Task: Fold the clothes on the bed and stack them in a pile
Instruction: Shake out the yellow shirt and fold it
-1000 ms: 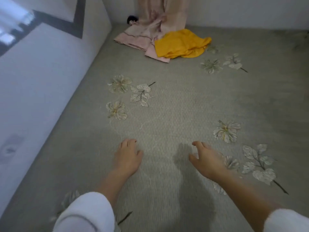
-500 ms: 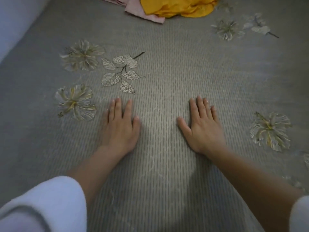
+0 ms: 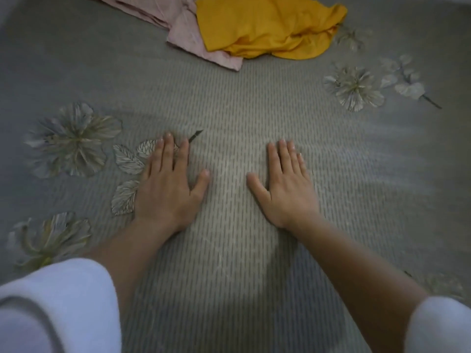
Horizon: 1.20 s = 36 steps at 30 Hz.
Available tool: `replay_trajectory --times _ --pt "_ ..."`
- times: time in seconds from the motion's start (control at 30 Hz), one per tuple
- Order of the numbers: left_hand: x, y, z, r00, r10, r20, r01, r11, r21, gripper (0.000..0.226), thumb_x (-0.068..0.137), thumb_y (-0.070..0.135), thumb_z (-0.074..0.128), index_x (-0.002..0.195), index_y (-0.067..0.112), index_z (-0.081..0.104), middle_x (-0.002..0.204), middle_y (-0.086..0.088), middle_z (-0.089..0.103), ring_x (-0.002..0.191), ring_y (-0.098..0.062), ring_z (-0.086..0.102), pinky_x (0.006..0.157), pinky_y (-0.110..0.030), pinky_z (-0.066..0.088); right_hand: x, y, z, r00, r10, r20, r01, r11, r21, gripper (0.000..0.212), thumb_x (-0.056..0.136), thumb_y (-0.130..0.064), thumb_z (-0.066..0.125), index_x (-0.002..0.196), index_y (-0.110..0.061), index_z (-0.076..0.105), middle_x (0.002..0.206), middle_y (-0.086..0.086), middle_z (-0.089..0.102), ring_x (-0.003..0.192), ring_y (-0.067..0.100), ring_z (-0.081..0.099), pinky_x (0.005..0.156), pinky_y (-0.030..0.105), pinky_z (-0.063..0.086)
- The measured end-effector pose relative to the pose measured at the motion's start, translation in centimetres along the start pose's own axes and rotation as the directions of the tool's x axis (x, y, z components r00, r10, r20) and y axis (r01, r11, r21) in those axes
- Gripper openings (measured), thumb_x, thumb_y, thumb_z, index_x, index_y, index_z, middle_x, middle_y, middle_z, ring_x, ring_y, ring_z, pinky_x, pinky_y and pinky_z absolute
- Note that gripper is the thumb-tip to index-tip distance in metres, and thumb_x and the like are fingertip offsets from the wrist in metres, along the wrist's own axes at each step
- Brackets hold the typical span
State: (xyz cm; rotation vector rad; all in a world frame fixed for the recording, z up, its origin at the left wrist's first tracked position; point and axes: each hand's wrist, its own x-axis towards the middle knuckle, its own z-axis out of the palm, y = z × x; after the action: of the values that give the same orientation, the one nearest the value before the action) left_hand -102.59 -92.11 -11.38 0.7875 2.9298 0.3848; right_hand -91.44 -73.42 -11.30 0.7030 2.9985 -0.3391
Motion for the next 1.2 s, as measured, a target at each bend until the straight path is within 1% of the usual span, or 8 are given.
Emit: replay_trajectory --times 0.27,0.4,0.53,0.63,0.73,0.9,1.07,1.2 --pt "0.1 0.5 -1.0 0.999 -0.046 -0.006 0.045 0.996 -0.081 0.069 0.091 0.055 0.022 0.152 0.024 0.015 0.161 0.000 0.002 0.147 -0.010 -0.005 0.113 -0.025 -0.010 14.8 -2.5 -2.0 0.990 0.041 -0.131 -0.009 0.970 0.242 0.059 0.102 -0.034 0.032 0.153 -0.011 0.014 0.158 0.011 0.021 0.146 0.024 0.018 0.117 0.033 0.012" --pt "0.0 0.4 -1.3 0.999 -0.043 0.001 0.043 0.991 -0.130 0.067 0.092 0.051 0.026 0.153 0.023 0.017 0.161 0.000 0.006 0.147 -0.009 -0.004 0.114 -0.023 -0.011 20.8 -4.2 -3.2 0.948 0.144 -0.282 -0.054 0.951 0.305 0.058 0.100 -0.022 0.035 0.153 -0.015 0.013 0.137 0.012 0.047 0.121 0.029 0.045 0.097 0.040 0.038" --pt "0.0 0.5 -1.0 0.999 -0.045 -0.021 0.041 0.989 -0.139 0.066 0.092 0.048 0.030 0.152 0.022 0.021 0.160 0.000 0.010 0.147 -0.009 -0.001 0.117 -0.025 -0.007 25.6 -3.3 -4.0 0.936 0.282 -0.209 -0.167 0.882 0.440 0.059 0.095 -0.018 0.037 0.152 -0.019 0.021 0.122 0.012 0.057 0.108 0.029 0.054 0.076 0.034 0.038" --pt "0.1 0.4 -0.9 0.998 -0.044 -0.033 0.040 0.992 -0.118 0.065 0.092 0.046 0.031 0.151 0.020 0.024 0.160 -0.002 0.012 0.147 -0.010 0.001 0.118 -0.028 -0.002 27.3 -2.6 -4.8 0.945 0.260 -0.196 -0.189 0.929 0.318 0.039 0.092 -0.015 0.039 0.129 -0.010 0.050 0.123 0.017 0.058 0.112 0.036 0.053 0.080 0.037 0.040" --pt "0.0 0.4 -0.9 0.998 -0.038 -0.041 0.034 0.993 -0.109 0.065 0.092 0.047 0.030 0.151 0.019 0.023 0.160 -0.002 0.010 0.147 -0.011 0.001 0.117 -0.026 -0.005 27.8 -2.7 -5.3 0.954 0.274 -0.126 -0.211 0.905 0.368 0.030 0.093 -0.016 0.042 0.119 -0.008 0.055 0.125 0.020 0.058 0.114 0.036 0.052 0.084 0.035 0.041" --pt "0.2 0.2 -0.7 0.998 -0.046 -0.050 0.040 0.992 -0.123 0.068 0.090 0.050 0.028 0.151 0.020 0.023 0.160 -0.002 0.011 0.147 -0.010 0.002 0.116 -0.025 -0.005 21.2 -3.1 -3.5 0.856 0.450 -0.253 -0.241 0.782 0.574 0.027 0.098 -0.014 0.036 0.113 0.003 0.050 0.120 0.024 0.056 0.111 0.035 0.051 0.085 0.037 0.031" --pt "0.3 0.1 -0.4 0.999 -0.034 -0.034 0.031 0.995 -0.095 0.070 0.090 0.053 0.022 0.151 0.019 0.022 0.160 -0.004 0.011 0.147 -0.015 0.004 0.117 -0.032 0.001 4.1 -2.7 -1.8 0.929 0.180 -0.323 0.001 0.873 0.487 0.018 0.094 -0.008 0.045 0.090 0.008 0.052 0.102 0.029 0.052 0.099 0.042 0.048 0.087 0.046 0.035" --pt "0.0 0.1 -0.6 0.999 -0.022 -0.041 0.017 0.993 -0.120 0.070 0.090 0.050 0.030 0.150 0.016 0.024 0.160 -0.007 0.014 0.147 -0.019 0.009 0.118 -0.037 0.007 -8.1 -1.1 -1.5 0.989 -0.010 -0.147 0.059 0.940 0.335 0.017 0.095 -0.015 0.046 0.086 -0.003 0.053 0.109 0.021 0.054 0.102 0.036 0.050 0.091 0.045 0.041"
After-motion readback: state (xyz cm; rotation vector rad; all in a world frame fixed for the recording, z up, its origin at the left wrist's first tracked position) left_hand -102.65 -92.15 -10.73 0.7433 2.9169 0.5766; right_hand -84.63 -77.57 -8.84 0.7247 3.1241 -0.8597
